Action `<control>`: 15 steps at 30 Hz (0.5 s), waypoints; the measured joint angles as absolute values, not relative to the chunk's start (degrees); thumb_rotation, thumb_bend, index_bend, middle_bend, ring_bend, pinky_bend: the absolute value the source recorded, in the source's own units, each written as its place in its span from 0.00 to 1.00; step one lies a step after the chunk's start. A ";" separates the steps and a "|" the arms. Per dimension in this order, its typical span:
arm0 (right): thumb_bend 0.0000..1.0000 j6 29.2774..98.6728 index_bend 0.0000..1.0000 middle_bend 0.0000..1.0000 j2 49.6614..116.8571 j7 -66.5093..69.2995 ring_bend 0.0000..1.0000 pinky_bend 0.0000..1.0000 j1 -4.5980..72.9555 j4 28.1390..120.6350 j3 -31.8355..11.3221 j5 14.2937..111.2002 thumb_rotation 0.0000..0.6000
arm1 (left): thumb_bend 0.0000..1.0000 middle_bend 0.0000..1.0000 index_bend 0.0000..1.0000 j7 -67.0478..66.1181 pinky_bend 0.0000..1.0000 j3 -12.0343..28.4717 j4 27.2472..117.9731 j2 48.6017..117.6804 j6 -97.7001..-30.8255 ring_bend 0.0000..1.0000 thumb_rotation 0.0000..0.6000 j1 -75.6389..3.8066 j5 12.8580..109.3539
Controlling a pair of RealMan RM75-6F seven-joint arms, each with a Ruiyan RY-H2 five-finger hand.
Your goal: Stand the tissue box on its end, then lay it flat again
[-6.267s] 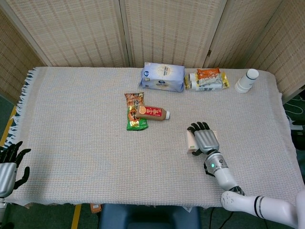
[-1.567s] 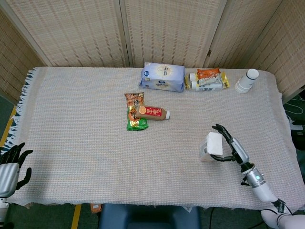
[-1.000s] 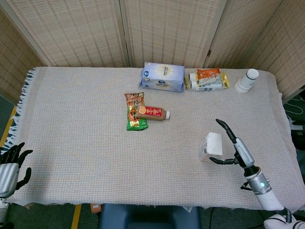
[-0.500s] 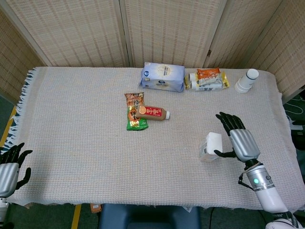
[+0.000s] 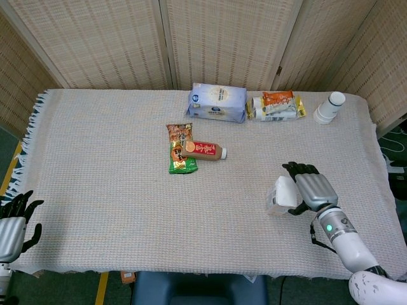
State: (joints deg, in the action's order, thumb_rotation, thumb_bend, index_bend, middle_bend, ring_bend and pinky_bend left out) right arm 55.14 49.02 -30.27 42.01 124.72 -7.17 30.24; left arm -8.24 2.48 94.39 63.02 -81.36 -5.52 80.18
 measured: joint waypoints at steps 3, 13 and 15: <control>0.08 55.01 0.00 0.00 49.03 -30.41 0.00 0.00 43.33 123.65 -6.88 28.06 1.00 | 0.50 0.00 0.22 -8.24 0.12 2.50 94.48 63.00 -81.48 0.00 1.00 -5.47 80.14; 0.08 52.61 0.00 0.00 51.67 -30.48 0.00 0.00 46.26 120.14 -4.81 23.93 1.00 | 0.50 0.00 0.22 -8.26 0.12 2.57 94.65 62.89 -81.54 0.00 1.00 -5.44 79.98; 0.08 52.68 0.00 0.00 52.10 -30.43 0.00 0.00 46.72 119.75 -4.45 23.55 1.00 | 0.50 0.00 0.22 -8.14 0.12 2.60 94.63 62.85 -81.55 0.00 1.00 -5.44 79.96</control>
